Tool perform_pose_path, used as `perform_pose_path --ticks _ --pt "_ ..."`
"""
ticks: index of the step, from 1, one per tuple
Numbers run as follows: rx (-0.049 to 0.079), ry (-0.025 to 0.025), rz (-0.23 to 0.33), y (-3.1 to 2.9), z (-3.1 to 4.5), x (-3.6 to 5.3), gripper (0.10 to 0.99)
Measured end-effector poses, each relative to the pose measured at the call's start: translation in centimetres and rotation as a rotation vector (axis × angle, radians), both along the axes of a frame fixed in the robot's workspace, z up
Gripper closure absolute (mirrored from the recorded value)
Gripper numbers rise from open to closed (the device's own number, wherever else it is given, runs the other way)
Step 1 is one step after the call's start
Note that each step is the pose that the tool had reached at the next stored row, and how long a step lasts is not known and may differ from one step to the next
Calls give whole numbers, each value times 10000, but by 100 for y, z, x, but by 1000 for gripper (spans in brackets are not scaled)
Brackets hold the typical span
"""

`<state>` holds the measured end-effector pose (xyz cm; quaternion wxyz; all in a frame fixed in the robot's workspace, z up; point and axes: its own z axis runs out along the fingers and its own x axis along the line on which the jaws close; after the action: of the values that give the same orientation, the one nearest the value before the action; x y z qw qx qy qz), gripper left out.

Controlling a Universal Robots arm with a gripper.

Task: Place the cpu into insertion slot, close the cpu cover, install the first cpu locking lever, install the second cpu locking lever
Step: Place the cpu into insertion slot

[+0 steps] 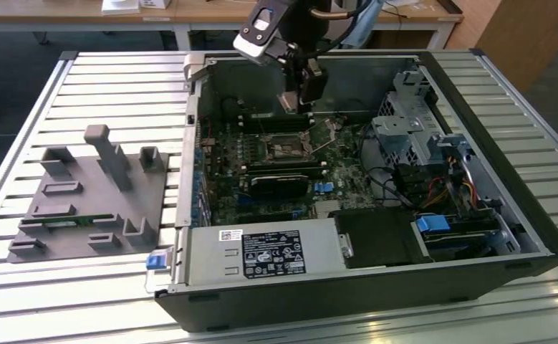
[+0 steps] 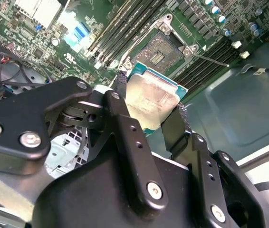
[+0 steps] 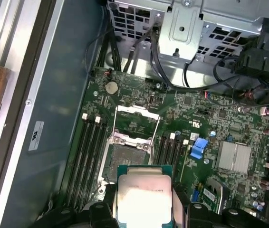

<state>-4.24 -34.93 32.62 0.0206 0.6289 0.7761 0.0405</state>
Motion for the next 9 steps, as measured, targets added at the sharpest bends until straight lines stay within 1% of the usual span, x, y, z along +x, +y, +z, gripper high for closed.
perform_pose_path --ticks 5,7,9 --pt "0 7 -121 0 -29 -3 545" --pt "0 9 -293 0 -41 -3 545" --pt "1 9 -587 1 -55 -3 545"
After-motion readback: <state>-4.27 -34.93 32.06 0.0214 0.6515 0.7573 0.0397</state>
